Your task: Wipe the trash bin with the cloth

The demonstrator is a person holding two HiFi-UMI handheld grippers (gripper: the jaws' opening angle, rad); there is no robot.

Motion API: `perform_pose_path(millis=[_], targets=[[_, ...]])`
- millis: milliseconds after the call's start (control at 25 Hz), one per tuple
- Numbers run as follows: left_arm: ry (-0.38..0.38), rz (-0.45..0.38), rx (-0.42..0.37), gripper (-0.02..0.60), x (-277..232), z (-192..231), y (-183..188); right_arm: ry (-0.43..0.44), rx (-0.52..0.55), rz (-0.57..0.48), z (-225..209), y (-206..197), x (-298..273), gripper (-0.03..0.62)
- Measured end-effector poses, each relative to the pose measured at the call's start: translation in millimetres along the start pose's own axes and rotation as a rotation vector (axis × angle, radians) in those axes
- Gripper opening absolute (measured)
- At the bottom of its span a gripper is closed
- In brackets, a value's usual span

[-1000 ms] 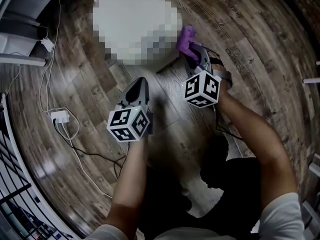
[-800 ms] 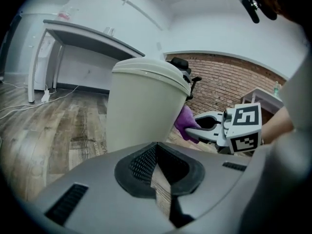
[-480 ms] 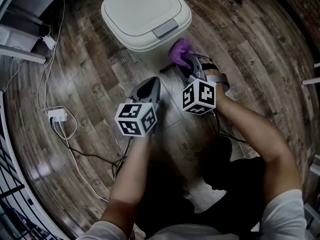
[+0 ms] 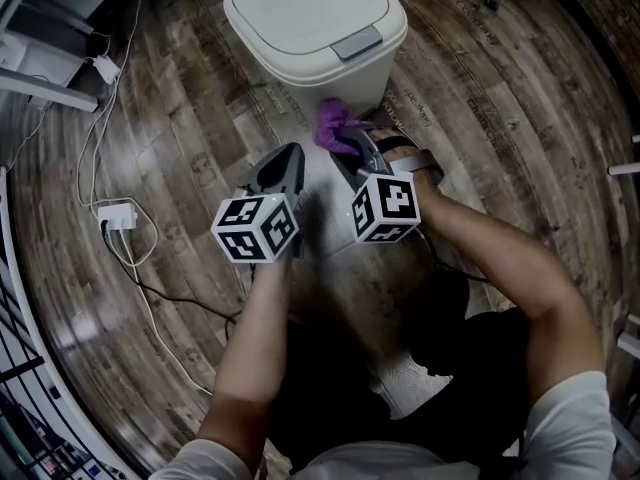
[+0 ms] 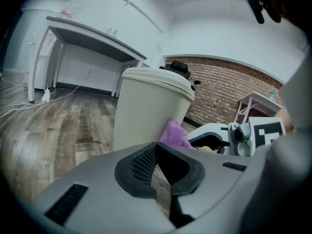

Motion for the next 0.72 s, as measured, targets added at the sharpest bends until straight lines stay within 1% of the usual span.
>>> perform_pose_path(millis=[120,200,320,400,480,560,720], targets=[[0.030,-0.004,0.009,0.003,3,8,-1,0.037,0.044,-0.037,9,7,2,0.097],[0.037,0.000,0.011,0.003,3,9,-2,0.060,0.060,-0.041,14,6,5,0.097],[0.028,0.006,0.005,0.003,0,7,-4,0.075,0.064,-0.016,19,-1,9,0.097],[0.018,0.012,0.001,0.003,-2,5,-5,0.073,0.049,0.013,17,-10,11,0.097],[0.011,0.022,-0.002,0.003,-4,3,-6,0.064,0.013,0.049,12,-23,15,0.097],[0.003,0.030,-0.003,0.003,-6,-1,-9,0.051,-0.049,0.092,4,-41,20,0.097],[-0.027,0.061,-0.002,0.003,-13,-13,-16,0.013,-0.231,0.212,-23,-91,28,0.097]])
Point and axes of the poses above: the fingertips, and each gripper's own axes: x backward along the fingers, z to its left, y out of its top, the point moved 10 cm from there along x, backward along the fingers, and after that the axes turned 3 degrees about y, right-handed, at the moved point
